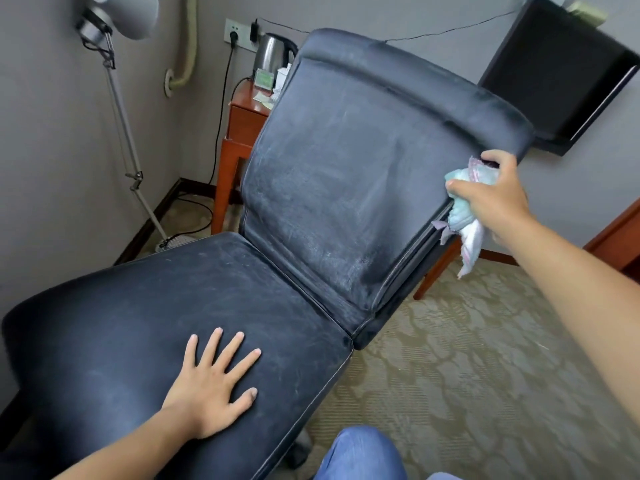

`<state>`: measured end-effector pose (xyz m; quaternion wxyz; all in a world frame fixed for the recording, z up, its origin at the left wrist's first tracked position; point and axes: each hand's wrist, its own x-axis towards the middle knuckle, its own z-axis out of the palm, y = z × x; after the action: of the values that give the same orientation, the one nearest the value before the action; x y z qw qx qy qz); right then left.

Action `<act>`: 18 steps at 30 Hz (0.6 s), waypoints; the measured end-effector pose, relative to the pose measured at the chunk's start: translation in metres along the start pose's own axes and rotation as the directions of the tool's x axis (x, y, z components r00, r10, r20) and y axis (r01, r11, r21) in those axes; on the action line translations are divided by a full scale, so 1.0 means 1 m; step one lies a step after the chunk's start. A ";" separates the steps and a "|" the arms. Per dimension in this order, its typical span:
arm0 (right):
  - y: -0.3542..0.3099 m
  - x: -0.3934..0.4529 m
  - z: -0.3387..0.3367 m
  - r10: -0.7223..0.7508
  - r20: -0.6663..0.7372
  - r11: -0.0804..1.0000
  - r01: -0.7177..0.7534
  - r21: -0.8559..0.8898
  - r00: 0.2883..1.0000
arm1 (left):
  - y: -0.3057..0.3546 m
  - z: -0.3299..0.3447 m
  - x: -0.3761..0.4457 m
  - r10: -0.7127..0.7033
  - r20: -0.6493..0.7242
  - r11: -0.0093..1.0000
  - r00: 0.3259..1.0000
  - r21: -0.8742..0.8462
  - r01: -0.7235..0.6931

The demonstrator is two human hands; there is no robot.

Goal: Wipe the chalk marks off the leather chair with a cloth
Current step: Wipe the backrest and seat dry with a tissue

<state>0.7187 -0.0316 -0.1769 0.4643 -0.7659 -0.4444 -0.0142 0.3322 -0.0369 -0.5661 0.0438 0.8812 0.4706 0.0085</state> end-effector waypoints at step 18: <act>-0.008 -0.064 -0.041 0.023 0.000 0.986 -0.022 -0.163 1.000 | -0.004 -0.009 -0.039 0.057 0.106 0.994 0.993 0.084 -0.066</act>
<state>0.6908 -0.1026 -0.1757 0.3998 -0.8064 -0.4335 -0.0446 0.3064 -0.0663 -0.5568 0.0292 0.8957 0.4400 -0.0564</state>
